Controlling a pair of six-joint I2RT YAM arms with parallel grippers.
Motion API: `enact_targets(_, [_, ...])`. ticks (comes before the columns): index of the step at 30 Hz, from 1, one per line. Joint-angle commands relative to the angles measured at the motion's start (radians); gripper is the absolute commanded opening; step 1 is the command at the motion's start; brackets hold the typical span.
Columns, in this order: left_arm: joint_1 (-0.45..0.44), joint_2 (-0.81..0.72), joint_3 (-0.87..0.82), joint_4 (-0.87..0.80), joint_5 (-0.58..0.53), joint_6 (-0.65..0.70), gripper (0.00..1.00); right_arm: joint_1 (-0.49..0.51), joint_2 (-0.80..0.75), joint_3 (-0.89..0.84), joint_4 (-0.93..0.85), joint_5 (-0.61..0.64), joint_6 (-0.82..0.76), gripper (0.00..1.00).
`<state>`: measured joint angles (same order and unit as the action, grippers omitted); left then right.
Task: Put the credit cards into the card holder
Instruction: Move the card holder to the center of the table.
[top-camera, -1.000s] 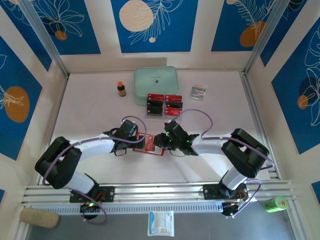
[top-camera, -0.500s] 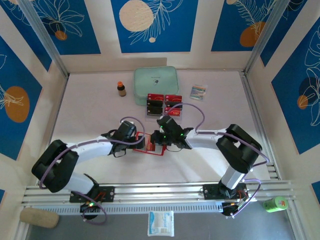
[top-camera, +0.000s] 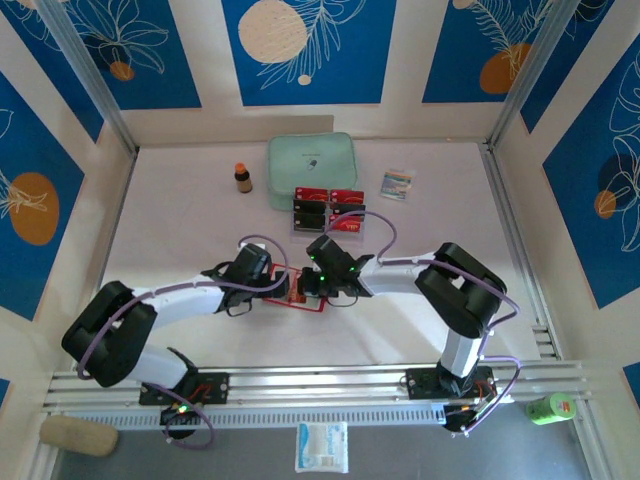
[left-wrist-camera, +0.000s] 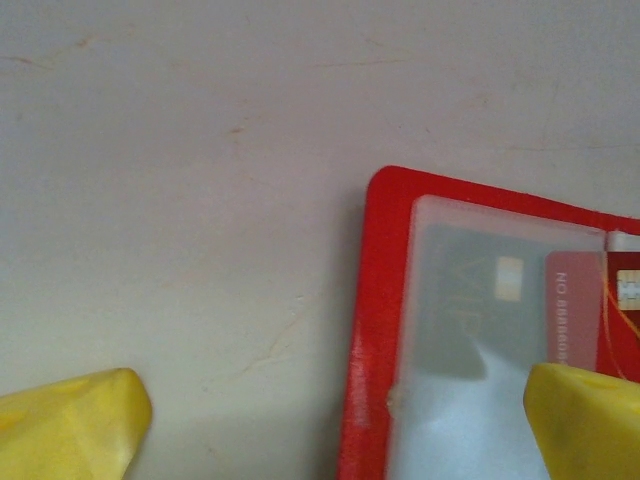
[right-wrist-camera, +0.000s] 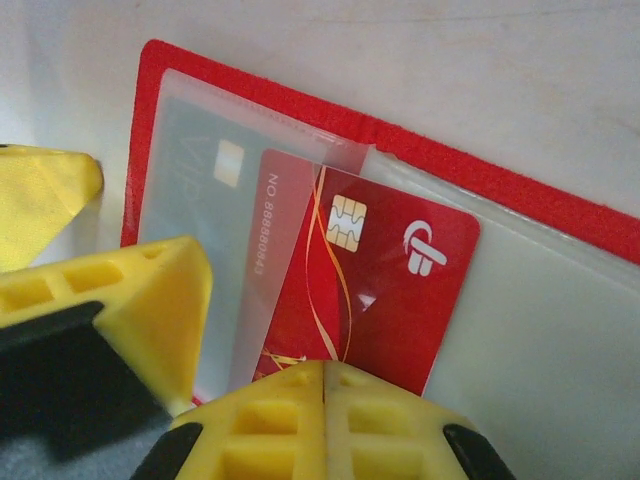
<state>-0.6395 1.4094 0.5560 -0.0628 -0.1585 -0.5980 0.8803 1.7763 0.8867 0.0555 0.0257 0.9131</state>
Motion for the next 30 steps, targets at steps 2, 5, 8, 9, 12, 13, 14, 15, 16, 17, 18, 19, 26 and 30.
enact_targets(2, [0.006, 0.023, -0.048, -0.078, 0.005, -0.029, 1.00, 0.014, 0.039, 0.034, -0.029, 0.011, 0.039, 0.00])
enact_targets(5, [0.006, 0.018, -0.047, -0.079, 0.004, -0.027, 1.00, 0.015, 0.060, 0.056, -0.024, 0.004, 0.050, 0.00])
enact_targets(8, [0.006, 0.005, -0.043, -0.091, -0.009, -0.026, 1.00, 0.015, 0.061, 0.069, -0.019, -0.011, 0.049, 0.00])
enact_targets(9, [0.008, -0.002, -0.041, -0.099, -0.017, -0.028, 1.00, 0.017, 0.047, 0.064, -0.012, -0.016, 0.044, 0.00])
enact_targets(12, [0.009, -0.026, -0.038, -0.107, -0.028, -0.030, 1.00, 0.017, -0.032, 0.020, -0.002, -0.004, 0.034, 0.00])
enact_targets(13, [0.009, -0.031, -0.036, -0.109, -0.029, -0.030, 1.00, 0.015, -0.061, 0.007, -0.006, 0.002, 0.033, 0.00])
enact_targets(14, [0.009, -0.034, -0.034, -0.110, -0.027, -0.030, 1.00, 0.014, -0.096, -0.008, -0.014, 0.011, 0.028, 0.00])
enact_targets(15, [0.009, -0.035, -0.027, -0.114, -0.024, -0.030, 1.00, 0.013, -0.131, -0.017, -0.034, 0.023, 0.023, 0.00])
enact_targets(16, [0.009, -0.036, -0.021, -0.118, -0.021, -0.028, 1.00, 0.012, -0.160, -0.023, -0.052, 0.035, 0.017, 0.00])
enact_targets(17, [0.010, -0.036, -0.015, -0.121, -0.018, -0.026, 1.00, 0.012, -0.189, -0.032, -0.079, 0.050, 0.014, 0.01])
enact_targets(18, [0.009, -0.039, -0.011, -0.124, -0.016, -0.025, 1.00, 0.012, -0.223, -0.043, -0.104, 0.064, 0.013, 0.02])
enact_targets(19, [0.009, -0.044, -0.007, -0.127, -0.015, -0.024, 1.00, 0.009, -0.248, -0.052, -0.125, 0.074, 0.015, 0.02])
enact_targets(26, [0.009, -0.098, 0.024, -0.165, -0.013, -0.004, 1.00, -0.003, -0.332, -0.085, -0.292, 0.153, 0.042, 0.28])
enact_targets(30, [0.009, -0.122, 0.044, -0.183, 0.001, 0.016, 1.00, -0.006, -0.291, -0.075, -0.311, 0.151, 0.047, 0.44])
